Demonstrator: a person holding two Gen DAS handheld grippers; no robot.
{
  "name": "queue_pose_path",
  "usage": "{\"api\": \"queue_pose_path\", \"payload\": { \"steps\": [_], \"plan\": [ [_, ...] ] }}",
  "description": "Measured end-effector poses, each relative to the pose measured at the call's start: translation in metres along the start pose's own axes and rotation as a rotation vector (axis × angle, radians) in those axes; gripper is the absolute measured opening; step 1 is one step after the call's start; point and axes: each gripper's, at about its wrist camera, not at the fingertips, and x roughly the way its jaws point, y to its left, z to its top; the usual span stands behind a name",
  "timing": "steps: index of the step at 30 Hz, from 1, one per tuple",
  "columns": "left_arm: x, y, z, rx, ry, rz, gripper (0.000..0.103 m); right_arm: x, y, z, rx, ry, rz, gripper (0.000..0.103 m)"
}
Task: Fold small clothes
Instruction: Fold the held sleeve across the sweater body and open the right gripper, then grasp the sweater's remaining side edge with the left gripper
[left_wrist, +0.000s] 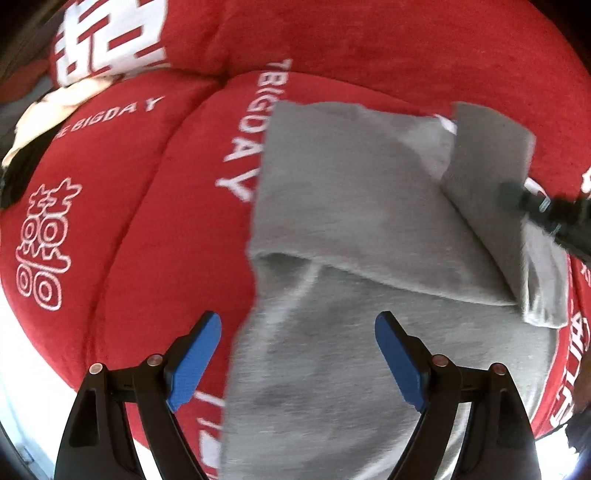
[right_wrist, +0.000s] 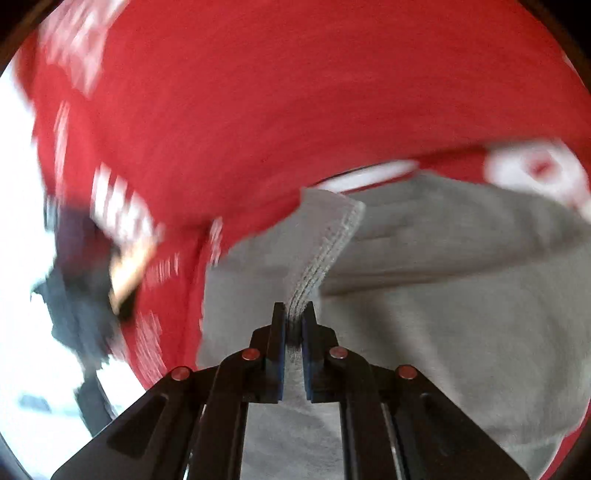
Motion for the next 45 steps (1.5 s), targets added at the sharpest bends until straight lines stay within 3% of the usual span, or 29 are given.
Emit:
{"api": "queue_pose_path", "payload": {
  "steps": [2,3,4,6,7,10,12,16,21,23,29,33,35,38,39,40,43,44,45],
  "plan": [
    [0.0,0.01,0.0,-0.02,-0.002,0.015,0.086,0.028,0.028,-0.01,-0.133,0.1,-0.049,0.012],
    [0.0,0.015,-0.001,-0.029,-0.003,0.022,0.086,0.041,0.037,-0.015,-0.176,0.141,-0.078,0.017],
    [-0.001,0.018,-0.001,-0.035,-0.005,0.029,0.086,0.054,0.045,-0.022,-0.222,0.185,-0.115,0.023],
    [-0.002,0.023,0.0,-0.042,-0.011,0.038,0.086,0.067,0.051,-0.037,-0.292,0.224,-0.17,0.056],
    [-0.003,0.023,0.001,-0.043,-0.014,0.037,0.086,0.067,0.056,-0.044,-0.323,0.223,-0.179,0.058],
    [-0.007,0.018,0.006,-0.045,-0.029,0.013,0.086,0.05,0.059,-0.059,-0.329,0.215,-0.16,0.058],
    [-0.011,0.009,0.012,-0.041,-0.047,-0.016,0.086,0.026,0.041,-0.061,-0.256,0.2,-0.13,0.058],
    [-0.009,-0.022,0.028,-0.005,-0.079,-0.087,0.086,-0.03,-0.033,-0.067,0.052,0.114,-0.109,0.058],
    [0.018,-0.059,0.043,0.039,-0.054,-0.085,0.086,-0.097,-0.137,-0.095,0.489,-0.035,-0.09,0.058],
    [0.03,-0.065,0.044,0.056,-0.036,-0.059,0.086,-0.108,-0.168,-0.112,0.62,-0.078,-0.062,0.058],
    [0.036,-0.073,0.043,0.095,-0.035,-0.014,0.086,-0.105,-0.218,-0.128,0.844,-0.194,0.118,0.058],
    [0.034,-0.079,0.039,0.119,-0.052,0.017,0.086,-0.127,-0.22,-0.121,0.873,-0.293,0.096,0.054],
    [0.033,-0.083,0.037,0.136,-0.069,0.029,0.086,-0.129,-0.219,-0.12,0.856,-0.28,0.099,0.053],
    [0.03,-0.084,0.036,0.138,-0.064,0.025,0.086,-0.124,-0.228,-0.123,0.826,-0.227,0.016,0.041],
    [0.027,-0.081,0.037,0.133,-0.056,0.018,0.086,-0.122,-0.233,-0.129,0.844,-0.229,0.023,0.034],
    [0.025,-0.078,0.037,0.128,-0.053,0.014,0.086,-0.121,-0.237,-0.134,0.866,-0.238,0.042,0.033],
    [0.017,-0.066,0.037,0.113,-0.039,-0.01,0.086,-0.125,-0.233,-0.135,0.831,-0.211,0.03,0.034],
    [0.015,-0.061,0.037,0.105,-0.033,-0.036,0.086,-0.129,-0.225,-0.132,0.772,-0.186,-0.006,0.037],
    [0.014,-0.057,0.037,0.101,-0.028,-0.055,0.086,-0.13,-0.217,-0.13,0.731,-0.168,-0.036,0.049]
  ]
}}
